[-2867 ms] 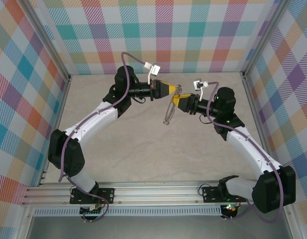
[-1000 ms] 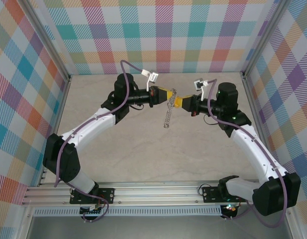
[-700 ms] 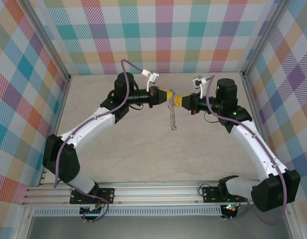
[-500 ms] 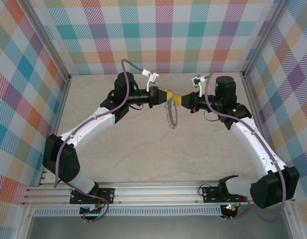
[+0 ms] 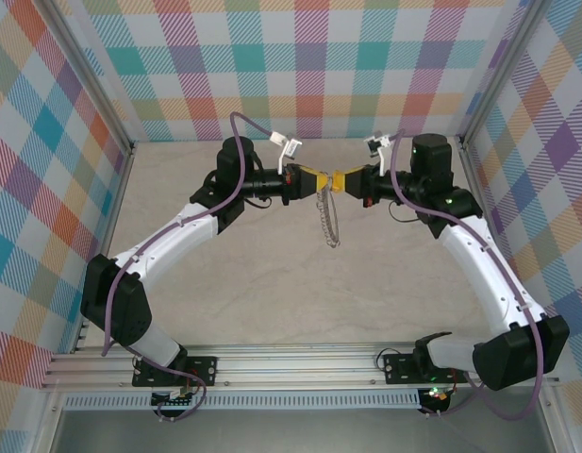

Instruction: Put the keys on the keyring

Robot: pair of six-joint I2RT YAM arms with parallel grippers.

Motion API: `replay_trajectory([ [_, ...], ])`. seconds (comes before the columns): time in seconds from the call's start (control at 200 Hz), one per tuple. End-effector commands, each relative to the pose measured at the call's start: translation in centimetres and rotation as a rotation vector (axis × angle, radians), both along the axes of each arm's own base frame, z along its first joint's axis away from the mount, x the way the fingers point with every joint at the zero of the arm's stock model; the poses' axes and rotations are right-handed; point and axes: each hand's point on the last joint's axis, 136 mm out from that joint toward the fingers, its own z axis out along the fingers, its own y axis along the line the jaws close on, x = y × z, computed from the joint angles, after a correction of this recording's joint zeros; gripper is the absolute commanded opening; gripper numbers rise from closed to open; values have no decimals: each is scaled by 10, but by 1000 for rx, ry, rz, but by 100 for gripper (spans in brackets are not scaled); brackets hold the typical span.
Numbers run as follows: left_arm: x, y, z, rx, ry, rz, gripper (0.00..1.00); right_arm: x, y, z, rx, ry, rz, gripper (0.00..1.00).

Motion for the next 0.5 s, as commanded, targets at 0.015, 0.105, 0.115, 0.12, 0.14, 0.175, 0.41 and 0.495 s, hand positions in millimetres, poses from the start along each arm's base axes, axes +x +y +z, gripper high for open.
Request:
replay_trajectory([
  [0.015, -16, 2, 34, -43, -92, -35, 0, 5, 1, 17, 4, -53, 11, 0],
  [0.105, -17, 1, 34, -44, -91, -38, 0, 8, 3, 19, 10, -53, 16, 0],
  [0.115, -17, 1, 34, -44, -92, -40, 0, 8, 3, 19, 10, -53, 16, 0],
  [0.12, -17, 1, 34, -43, -91, -41, 0, 8, 3, 19, 11, -54, 16, 0],
  [0.14, -18, 0, 34, -44, -90, -43, 0, 9, 3, 19, 10, -55, 13, 0],
  [0.175, -18, 0, 35, -45, -91, -45, 0, 10, 3, 19, 10, -55, 11, 0],
  [0.41, -16, 1, 36, -46, -96, -24, 0, 11, 0, 7, -11, -38, -9, 0],
  [0.495, -15, 1, 36, -46, -95, -22, 0, 8, -1, 1, -8, -29, -16, 0],
])
